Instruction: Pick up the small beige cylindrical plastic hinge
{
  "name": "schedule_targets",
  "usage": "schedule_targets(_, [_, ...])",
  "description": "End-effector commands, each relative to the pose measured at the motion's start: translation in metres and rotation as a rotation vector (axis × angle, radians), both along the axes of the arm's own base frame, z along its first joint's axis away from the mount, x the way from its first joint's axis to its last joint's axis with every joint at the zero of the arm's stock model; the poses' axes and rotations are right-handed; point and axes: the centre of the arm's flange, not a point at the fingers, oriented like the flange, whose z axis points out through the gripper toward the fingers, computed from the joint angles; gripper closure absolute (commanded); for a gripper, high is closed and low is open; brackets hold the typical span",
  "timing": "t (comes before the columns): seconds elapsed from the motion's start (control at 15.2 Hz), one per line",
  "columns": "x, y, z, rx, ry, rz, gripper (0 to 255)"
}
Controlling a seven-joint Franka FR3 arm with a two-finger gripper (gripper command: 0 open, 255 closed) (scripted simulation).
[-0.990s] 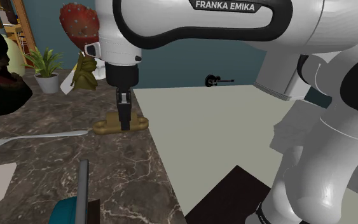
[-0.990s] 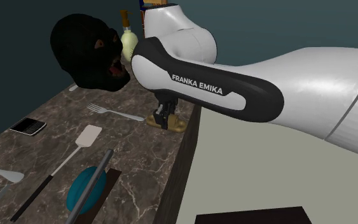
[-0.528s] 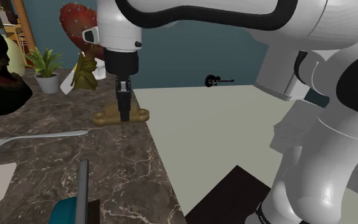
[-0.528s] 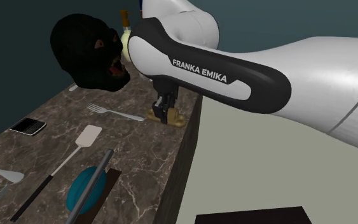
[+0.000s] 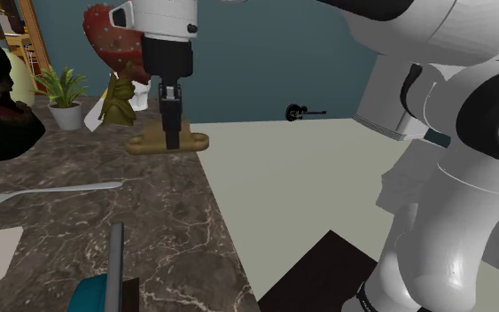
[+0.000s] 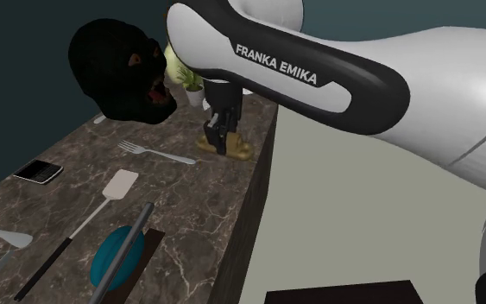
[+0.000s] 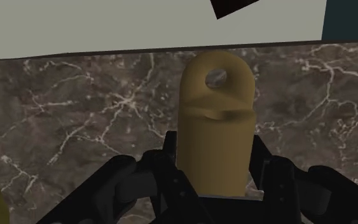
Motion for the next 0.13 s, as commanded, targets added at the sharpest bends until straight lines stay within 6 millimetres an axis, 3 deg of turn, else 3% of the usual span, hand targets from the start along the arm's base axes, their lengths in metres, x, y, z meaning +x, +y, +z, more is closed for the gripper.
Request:
schedule_targets(0.0, [0.0002, -0.0005, 0.0066, 0.000, 0.000, 0.000, 255])
schedule_targets(0.07, [0.0001, -0.0005, 0.0066, 0.000, 0.000, 0.000, 255])
